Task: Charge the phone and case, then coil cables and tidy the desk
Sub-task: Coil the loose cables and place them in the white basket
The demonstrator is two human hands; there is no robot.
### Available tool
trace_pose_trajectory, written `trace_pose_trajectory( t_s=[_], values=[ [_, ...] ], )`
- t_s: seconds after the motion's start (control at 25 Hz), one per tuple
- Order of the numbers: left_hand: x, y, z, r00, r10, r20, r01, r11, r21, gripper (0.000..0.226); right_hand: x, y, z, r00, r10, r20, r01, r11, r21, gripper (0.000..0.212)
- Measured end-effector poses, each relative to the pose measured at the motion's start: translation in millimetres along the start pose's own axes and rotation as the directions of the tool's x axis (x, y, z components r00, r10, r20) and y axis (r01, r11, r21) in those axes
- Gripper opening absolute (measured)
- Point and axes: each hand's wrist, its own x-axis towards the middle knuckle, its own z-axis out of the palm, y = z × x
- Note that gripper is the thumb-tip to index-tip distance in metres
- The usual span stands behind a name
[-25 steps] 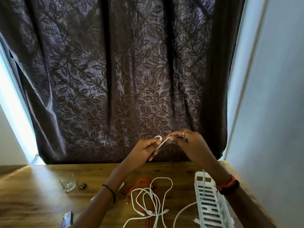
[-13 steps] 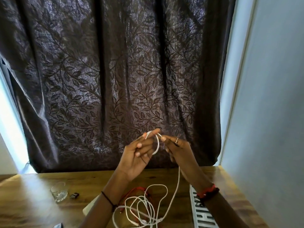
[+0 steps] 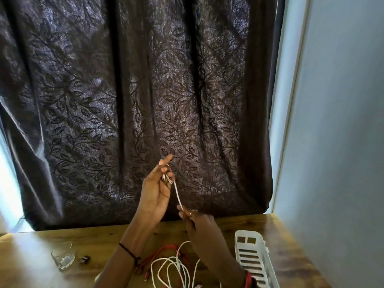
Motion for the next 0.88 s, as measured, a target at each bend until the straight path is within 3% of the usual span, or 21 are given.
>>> trace_pose_trajectory(
  t_s=[0.08, 0.2, 0.24, 0.32, 0.4, 0.48, 0.6, 0.68, 0.8, 0.88],
  values=[
    [-3, -1, 8, 0.994, 0.105, -0.016, -0.097, 0.959, 0.266, 0.022, -7, -5, -4, 1.0, -0.018, -0.002, 0.018, 0.997, -0.077, 0.036],
    [-5, -2, 16, 0.982, 0.183, 0.055, -0.183, 0.813, 0.552, 0.026, -12, -13, -9, 0.999, -0.045, 0.008, 0.045, 0.99, -0.136, 0.036],
    [-6, -4, 17, 0.971, 0.216, 0.102, -0.227, 0.702, 0.675, 0.027, -13, -17, -12, 0.999, -0.045, 0.014, 0.046, 0.988, -0.146, 0.035],
    [-6, -7, 14, 0.925, 0.263, 0.273, -0.356, 0.354, 0.865, 0.029, -14, -20, -18, 0.999, -0.049, 0.02, 0.052, 0.979, -0.198, 0.03],
    [-11, -7, 12, 0.897, 0.2, 0.393, -0.403, 0.006, 0.915, 0.026, -14, -21, -25, 0.998, -0.053, 0.014, 0.055, 0.959, -0.279, 0.027],
    [-14, -4, 10, 0.907, 0.123, 0.403, -0.381, -0.171, 0.909, 0.024, -12, -19, -32, 0.998, -0.062, 0.004, 0.06, 0.945, -0.322, 0.026],
    [-17, 2, 7, 0.913, 0.034, 0.406, -0.379, -0.295, 0.877, 0.024, -6, -13, -47, 0.995, -0.1, -0.03, 0.081, 0.922, -0.379, 0.026],
    [-20, 3, 0, 0.912, -0.028, 0.409, -0.403, -0.248, 0.881, 0.024, -1, -8, -60, 0.991, -0.122, -0.049, 0.093, 0.913, -0.396, 0.028],
    [-20, 4, -12, 0.911, -0.169, 0.377, -0.376, 0.041, 0.926, 0.031, 4, -2, -74, 0.973, -0.217, -0.078, 0.171, 0.905, -0.39, 0.028],
    [-24, 9, -13, 0.901, -0.281, 0.329, -0.235, 0.32, 0.918, 0.037, 12, 7, -76, 0.958, -0.285, -0.04, 0.255, 0.904, -0.344, 0.03]
  ],
)
